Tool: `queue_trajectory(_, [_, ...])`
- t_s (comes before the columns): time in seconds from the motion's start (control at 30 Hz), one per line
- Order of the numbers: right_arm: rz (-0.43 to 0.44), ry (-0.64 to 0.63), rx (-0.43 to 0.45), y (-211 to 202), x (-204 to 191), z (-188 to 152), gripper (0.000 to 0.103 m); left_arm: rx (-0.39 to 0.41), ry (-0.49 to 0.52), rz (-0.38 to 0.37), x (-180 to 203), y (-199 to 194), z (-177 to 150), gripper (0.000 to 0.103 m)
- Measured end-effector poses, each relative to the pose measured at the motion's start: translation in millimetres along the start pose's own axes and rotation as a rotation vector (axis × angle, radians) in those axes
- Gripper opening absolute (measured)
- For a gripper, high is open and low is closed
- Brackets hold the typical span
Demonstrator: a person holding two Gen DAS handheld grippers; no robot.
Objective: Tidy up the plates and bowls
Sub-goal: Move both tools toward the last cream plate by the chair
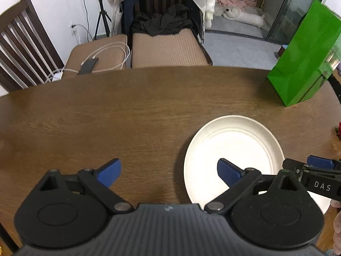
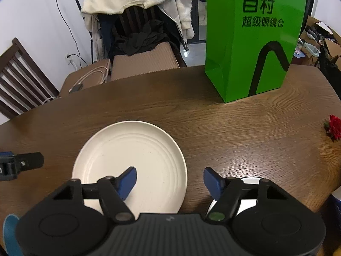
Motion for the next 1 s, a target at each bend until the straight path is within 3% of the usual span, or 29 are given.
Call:
queue_trajectory(0.13, [-0.021,-0.008,-0.024,17.9,2.5,-1.2,0.057,-0.037,-0.018,-0.005,1.9,18.6,-3.1,0.088])
queue_trajectory(0.27, [-0.032,-0.013,-0.033,29.5,4.1,-4.3,0.053,-0.069,-0.033,-0.025,-0.2,32.5,-6.8,0.077])
queue_trajectory(0.37, [-0.037,-0.006,-0.031,35.2,6.6,-5.6,0.041,-0.087,-0.036,-0.034,0.1,42.1,-10.0,0.072])
queue_trajectory(0.53, [-0.031,0.006,-0.042,46.1,11.3,-6.8,0.032,-0.112,-0.037,-0.042,1.5,55.2,-13.8,0.063])
queue_trajectory(0.67, [-0.030,0.004,-0.051,52.7,13.0,-8.3,0.030,-0.128,-0.038,-0.056,3.7,63.8,-14.6,0.051])
queue_trajectory(0.77, [-0.025,0.003,-0.053,55.9,14.1,-9.0,0.021,-0.136,-0.039,-0.060,5.4,69.8,-15.6,0.042])
queue_trajectory(1.0, [0.001,-0.004,-0.052,58.4,13.2,-9.5,0.018,-0.147,-0.049,-0.092,6.5,77.6,-17.7,0.021])
Point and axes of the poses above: each gripper's, at about its wrist camera, not at the fingertips, and y roughly the way its jaws point, x to its right, z to its top, the point moved 1 cm from there along y, roughly the way its jaws point, and after that the axes turned 6 degrees about y, right-handed, at the moved point
